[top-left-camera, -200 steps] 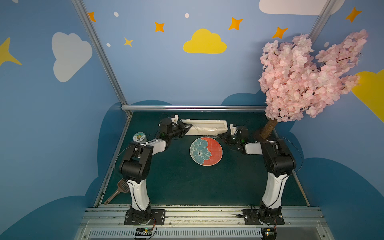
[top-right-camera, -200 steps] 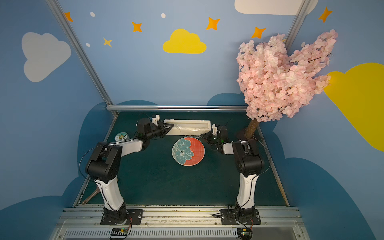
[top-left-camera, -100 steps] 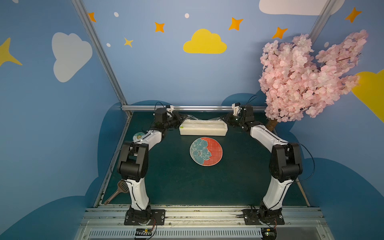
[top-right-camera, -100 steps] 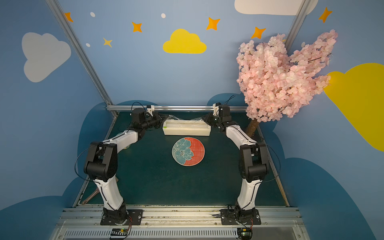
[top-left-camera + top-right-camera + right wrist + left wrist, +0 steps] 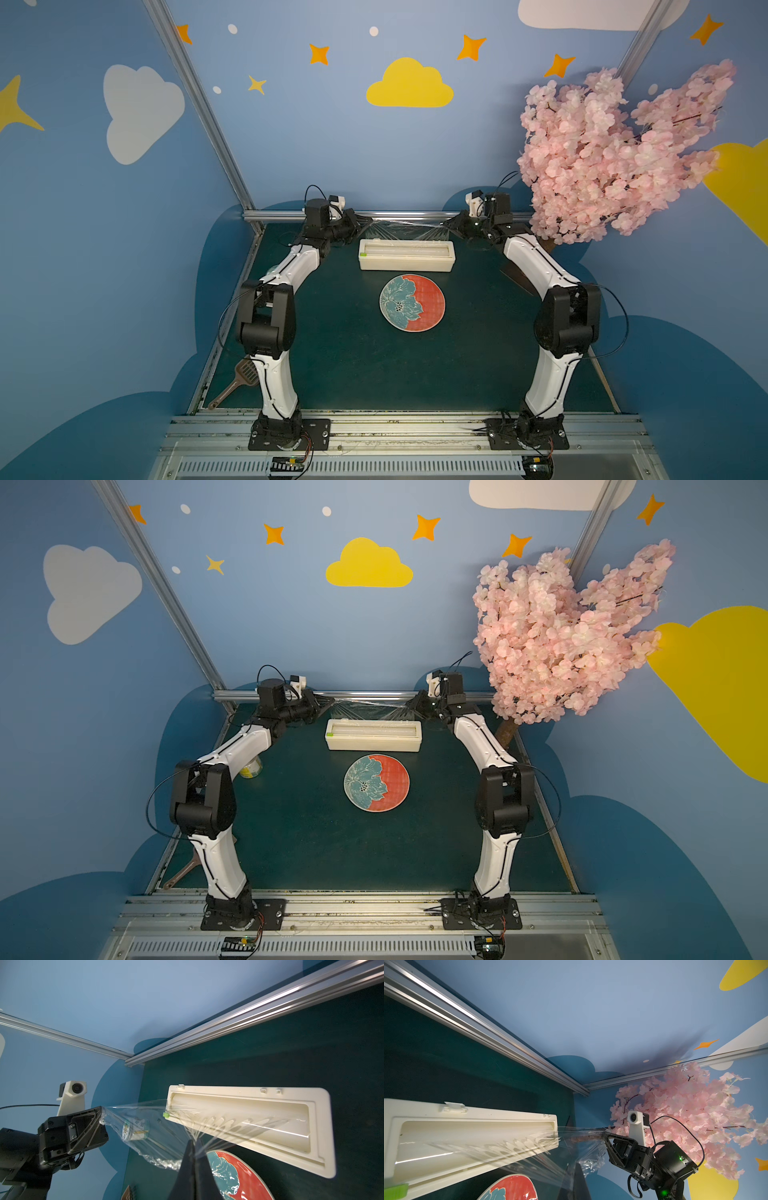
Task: Wrap the plate with plastic wrap
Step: Pull the plastic wrap from the plastic wrap cutting box.
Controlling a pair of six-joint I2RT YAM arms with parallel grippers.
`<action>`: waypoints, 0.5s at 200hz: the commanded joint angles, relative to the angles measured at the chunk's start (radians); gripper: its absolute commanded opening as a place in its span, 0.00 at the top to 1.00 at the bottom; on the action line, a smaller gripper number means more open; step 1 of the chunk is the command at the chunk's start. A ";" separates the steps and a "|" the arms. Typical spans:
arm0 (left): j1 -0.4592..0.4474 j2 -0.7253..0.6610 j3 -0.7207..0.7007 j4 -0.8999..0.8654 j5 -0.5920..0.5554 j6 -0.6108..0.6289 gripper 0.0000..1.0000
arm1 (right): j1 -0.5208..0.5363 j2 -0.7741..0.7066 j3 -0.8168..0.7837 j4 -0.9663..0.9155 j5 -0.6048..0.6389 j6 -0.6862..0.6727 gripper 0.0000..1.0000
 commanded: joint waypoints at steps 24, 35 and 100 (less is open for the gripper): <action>0.010 -0.046 0.060 -0.068 0.018 0.053 0.97 | -0.005 -0.071 0.067 -0.049 0.002 -0.015 1.00; 0.012 -0.060 0.050 -0.069 0.018 0.055 0.97 | -0.005 -0.089 0.057 -0.047 0.002 -0.015 1.00; 0.005 -0.133 -0.009 -0.038 0.017 0.030 0.97 | -0.006 -0.170 0.017 -0.057 0.008 -0.012 1.00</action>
